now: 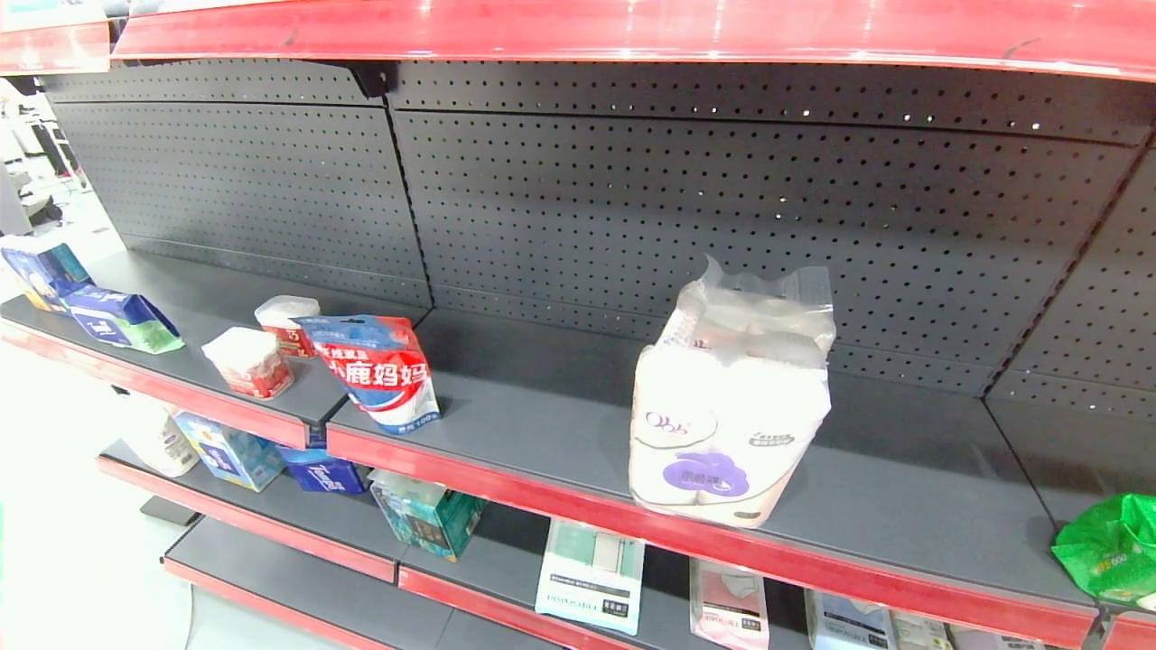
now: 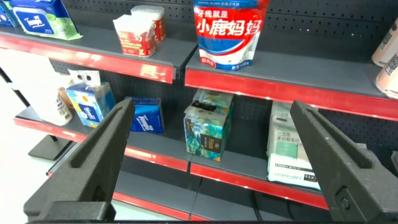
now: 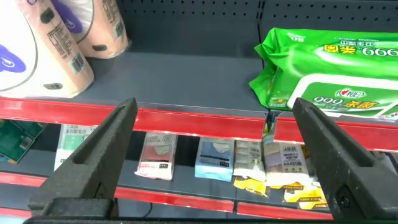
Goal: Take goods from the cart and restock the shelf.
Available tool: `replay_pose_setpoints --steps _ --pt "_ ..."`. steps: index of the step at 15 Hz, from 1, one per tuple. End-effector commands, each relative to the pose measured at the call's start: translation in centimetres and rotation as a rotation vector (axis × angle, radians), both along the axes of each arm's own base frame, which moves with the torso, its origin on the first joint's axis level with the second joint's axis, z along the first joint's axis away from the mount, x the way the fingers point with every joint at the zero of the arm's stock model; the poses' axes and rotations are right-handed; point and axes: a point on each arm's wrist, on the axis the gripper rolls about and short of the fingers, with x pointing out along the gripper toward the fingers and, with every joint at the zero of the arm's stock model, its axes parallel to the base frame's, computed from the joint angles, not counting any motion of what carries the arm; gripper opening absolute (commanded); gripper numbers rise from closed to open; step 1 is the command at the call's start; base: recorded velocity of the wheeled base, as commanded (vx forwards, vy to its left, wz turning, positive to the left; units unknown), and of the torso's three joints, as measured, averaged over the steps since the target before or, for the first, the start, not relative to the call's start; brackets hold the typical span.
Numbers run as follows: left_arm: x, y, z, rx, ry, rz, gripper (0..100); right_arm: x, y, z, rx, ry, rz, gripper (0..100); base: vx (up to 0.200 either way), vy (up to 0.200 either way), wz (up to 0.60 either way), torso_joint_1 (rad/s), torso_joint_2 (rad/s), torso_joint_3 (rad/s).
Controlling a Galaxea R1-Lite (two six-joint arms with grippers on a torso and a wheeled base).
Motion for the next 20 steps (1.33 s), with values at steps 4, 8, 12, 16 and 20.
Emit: replay_pose_setpoints --steps 4,8,12,16,20 --pt "0.0 0.0 0.0 0.0 0.0 0.0 100 0.05 -0.01 0.01 0.002 0.007 0.0 100 0.0 0.0 0.0 0.0 0.0 0.0" --pt "0.0 0.0 0.0 0.0 0.0 0.0 100 0.05 -0.01 0.01 0.002 0.007 0.0 100 0.0 0.0 0.0 0.0 0.0 0.0" --pt "0.0 0.0 0.0 0.0 0.0 0.0 100 0.05 -0.01 0.01 0.002 0.007 0.0 100 0.0 0.0 0.0 0.0 0.0 0.0" --pt "-0.01 0.0 0.05 0.0 -0.002 0.0 100 0.05 -0.01 0.01 0.0 0.007 0.001 100 0.0 0.0 0.0 0.0 0.0 0.0" --pt "0.0 0.0 0.0 0.0 0.0 0.0 100 0.05 -0.01 0.01 0.0 0.007 0.001 100 0.0 0.0 0.0 0.0 0.0 0.0"
